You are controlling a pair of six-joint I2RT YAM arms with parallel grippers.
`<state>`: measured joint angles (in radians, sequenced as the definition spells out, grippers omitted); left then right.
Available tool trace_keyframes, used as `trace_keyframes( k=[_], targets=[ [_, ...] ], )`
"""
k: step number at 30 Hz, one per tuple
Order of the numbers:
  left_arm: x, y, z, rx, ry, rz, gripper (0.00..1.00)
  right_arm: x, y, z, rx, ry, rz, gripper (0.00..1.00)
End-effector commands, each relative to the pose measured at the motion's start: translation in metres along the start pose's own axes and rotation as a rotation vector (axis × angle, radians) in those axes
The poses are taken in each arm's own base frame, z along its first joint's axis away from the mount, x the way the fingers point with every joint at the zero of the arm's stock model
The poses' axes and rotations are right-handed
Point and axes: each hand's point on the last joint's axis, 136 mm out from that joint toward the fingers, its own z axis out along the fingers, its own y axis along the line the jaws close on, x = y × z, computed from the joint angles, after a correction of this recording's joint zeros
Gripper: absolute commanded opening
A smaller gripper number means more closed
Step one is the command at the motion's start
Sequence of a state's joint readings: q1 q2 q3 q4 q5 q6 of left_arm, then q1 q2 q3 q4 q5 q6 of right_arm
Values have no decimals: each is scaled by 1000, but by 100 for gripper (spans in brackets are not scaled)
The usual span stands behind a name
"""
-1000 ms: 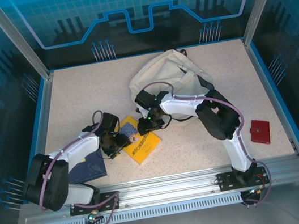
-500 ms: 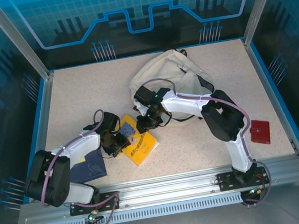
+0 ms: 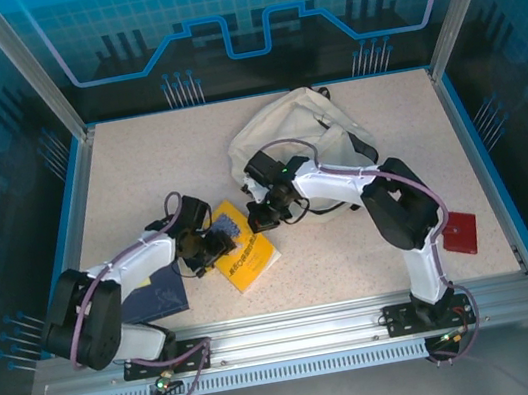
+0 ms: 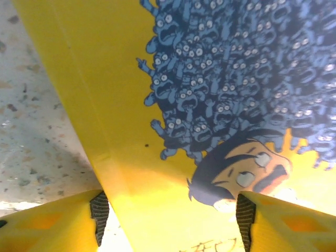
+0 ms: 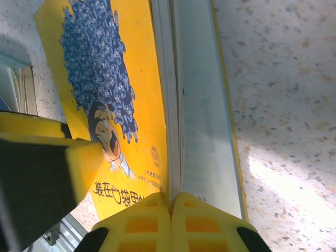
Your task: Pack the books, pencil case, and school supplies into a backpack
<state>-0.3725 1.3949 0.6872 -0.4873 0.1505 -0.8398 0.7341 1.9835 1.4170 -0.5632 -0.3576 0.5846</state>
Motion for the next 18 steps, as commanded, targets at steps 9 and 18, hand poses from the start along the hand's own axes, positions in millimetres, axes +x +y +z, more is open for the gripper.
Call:
trace_keyframes(
  k=[9,18],
  targets=[
    [0,-31,-5,210,37,-60,87,-30,-2,-48,-272,-125,164,0],
    [-6,-68,-4,380,71,-23,88,-34,-19,-68,-334,-168,229,0]
  ],
)
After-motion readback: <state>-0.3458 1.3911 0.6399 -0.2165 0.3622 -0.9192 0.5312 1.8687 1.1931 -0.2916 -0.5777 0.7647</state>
